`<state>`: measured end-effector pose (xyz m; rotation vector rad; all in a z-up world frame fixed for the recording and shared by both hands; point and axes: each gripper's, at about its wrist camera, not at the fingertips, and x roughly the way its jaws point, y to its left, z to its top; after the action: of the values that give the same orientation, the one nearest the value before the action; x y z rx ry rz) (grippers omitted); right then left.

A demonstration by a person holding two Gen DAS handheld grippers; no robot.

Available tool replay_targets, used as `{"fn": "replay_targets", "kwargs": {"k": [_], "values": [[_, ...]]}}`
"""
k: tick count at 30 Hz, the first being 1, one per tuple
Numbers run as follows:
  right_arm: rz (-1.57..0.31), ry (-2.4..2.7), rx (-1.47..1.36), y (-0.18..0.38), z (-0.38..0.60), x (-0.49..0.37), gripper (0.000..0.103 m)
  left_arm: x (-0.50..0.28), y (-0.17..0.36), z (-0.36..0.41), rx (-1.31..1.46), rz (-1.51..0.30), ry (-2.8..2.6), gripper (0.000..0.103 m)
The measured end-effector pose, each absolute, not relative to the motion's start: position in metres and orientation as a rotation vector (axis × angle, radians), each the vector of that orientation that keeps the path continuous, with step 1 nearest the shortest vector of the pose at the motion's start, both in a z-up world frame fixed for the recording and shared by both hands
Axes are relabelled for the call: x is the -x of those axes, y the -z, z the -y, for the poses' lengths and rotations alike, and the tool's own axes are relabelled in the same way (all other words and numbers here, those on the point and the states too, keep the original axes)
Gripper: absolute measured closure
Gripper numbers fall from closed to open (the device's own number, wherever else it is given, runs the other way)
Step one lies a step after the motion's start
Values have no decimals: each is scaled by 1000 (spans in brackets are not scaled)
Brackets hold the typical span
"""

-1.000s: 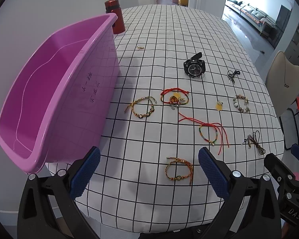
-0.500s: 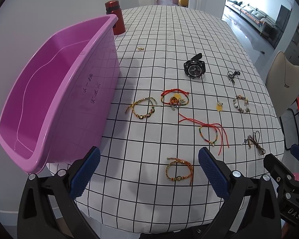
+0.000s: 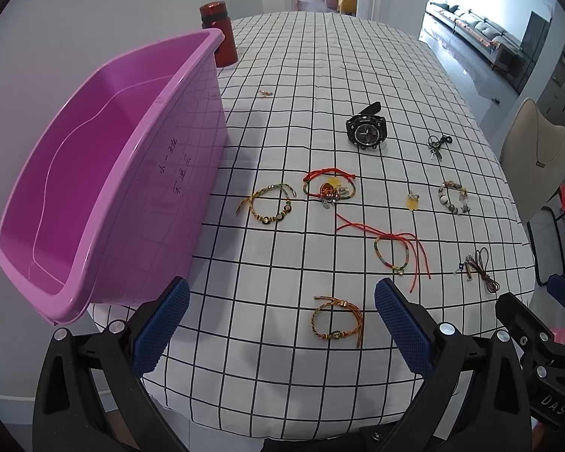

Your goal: Organize jewelry

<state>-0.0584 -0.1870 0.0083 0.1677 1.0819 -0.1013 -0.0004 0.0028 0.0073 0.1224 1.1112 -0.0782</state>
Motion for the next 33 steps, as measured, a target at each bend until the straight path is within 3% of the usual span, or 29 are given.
{"fn": "replay_targets", "kwargs": {"k": [33], "values": [[-1080,106,-179,-7,190,66,9,8,-9,3,-126,-1101,77,6]]}}
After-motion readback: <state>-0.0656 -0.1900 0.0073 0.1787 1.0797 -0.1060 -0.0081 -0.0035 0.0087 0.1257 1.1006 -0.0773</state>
